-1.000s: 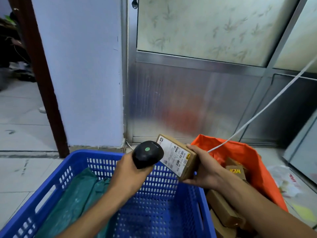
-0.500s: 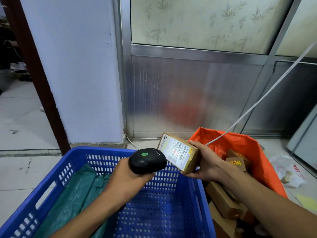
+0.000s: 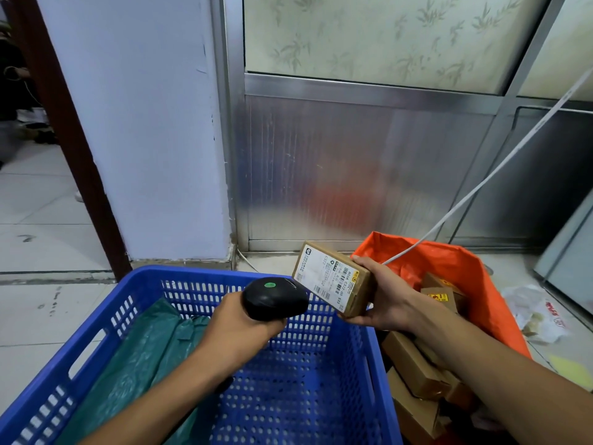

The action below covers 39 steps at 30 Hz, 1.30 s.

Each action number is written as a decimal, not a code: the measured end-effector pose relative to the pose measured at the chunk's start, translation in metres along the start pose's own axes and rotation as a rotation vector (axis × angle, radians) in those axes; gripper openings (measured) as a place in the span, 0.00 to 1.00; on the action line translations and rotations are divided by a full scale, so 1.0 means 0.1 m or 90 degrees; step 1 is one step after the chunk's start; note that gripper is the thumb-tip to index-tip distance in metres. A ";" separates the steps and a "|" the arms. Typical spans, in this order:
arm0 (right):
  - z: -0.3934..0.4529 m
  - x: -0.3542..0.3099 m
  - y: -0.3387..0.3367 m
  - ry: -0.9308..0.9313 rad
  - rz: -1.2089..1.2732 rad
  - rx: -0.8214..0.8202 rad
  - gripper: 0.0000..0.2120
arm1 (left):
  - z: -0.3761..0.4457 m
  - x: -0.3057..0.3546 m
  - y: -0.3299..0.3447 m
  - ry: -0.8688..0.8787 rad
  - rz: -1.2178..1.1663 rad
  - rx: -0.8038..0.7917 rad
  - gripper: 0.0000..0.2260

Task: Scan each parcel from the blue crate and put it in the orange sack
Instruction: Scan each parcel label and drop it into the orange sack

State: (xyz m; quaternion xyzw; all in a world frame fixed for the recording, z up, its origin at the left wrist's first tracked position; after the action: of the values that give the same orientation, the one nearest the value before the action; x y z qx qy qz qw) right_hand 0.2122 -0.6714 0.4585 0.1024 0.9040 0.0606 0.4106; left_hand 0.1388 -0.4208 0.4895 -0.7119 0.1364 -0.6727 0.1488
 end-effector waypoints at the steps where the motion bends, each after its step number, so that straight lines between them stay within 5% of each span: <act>1: 0.00 0.00 -0.01 -0.003 -0.003 0.003 0.20 | 0.00 0.00 -0.01 -0.001 0.001 0.001 0.06; 11: -0.02 -0.15 -0.35 -0.044 -0.050 0.145 0.15 | -0.02 -0.03 -0.03 -0.013 -0.020 -0.022 0.09; 21: 0.10 -0.24 -1.31 -0.162 -0.533 0.381 0.21 | -0.03 -0.07 -0.01 -0.016 -0.033 -0.047 0.08; 25: 0.15 -0.15 -1.61 -0.168 -0.581 0.423 0.16 | -0.04 -0.06 0.02 -0.018 -0.030 -0.052 0.07; 29: 0.34 -0.16 -2.00 -0.194 -0.620 0.526 0.34 | -0.04 -0.05 0.02 -0.013 -0.009 -0.046 0.08; 35: 0.34 0.03 -1.76 -0.093 -0.885 0.377 0.34 | -0.03 -0.06 0.03 -0.016 -0.009 -0.050 0.09; 39: 0.46 0.10 -1.47 -0.125 -1.048 0.323 0.31 | 0.01 -0.05 0.00 -0.014 -0.008 -0.028 0.07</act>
State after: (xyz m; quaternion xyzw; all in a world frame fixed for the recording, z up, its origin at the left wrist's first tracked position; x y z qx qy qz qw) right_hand 0.2212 -0.8106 0.3925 -0.4912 0.6374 -0.4683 0.3649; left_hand 0.1394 -0.4185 0.4845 -0.7233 0.1448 -0.6624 0.1305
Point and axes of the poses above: each hand's wrist, its own z-axis towards the middle knuckle, its own y-axis out of the palm, x = y × z, the point moved 4 cm from there along z, towards the middle knuckle, and after that the axes turned 4 degrees about y, right-handed, at the moved point
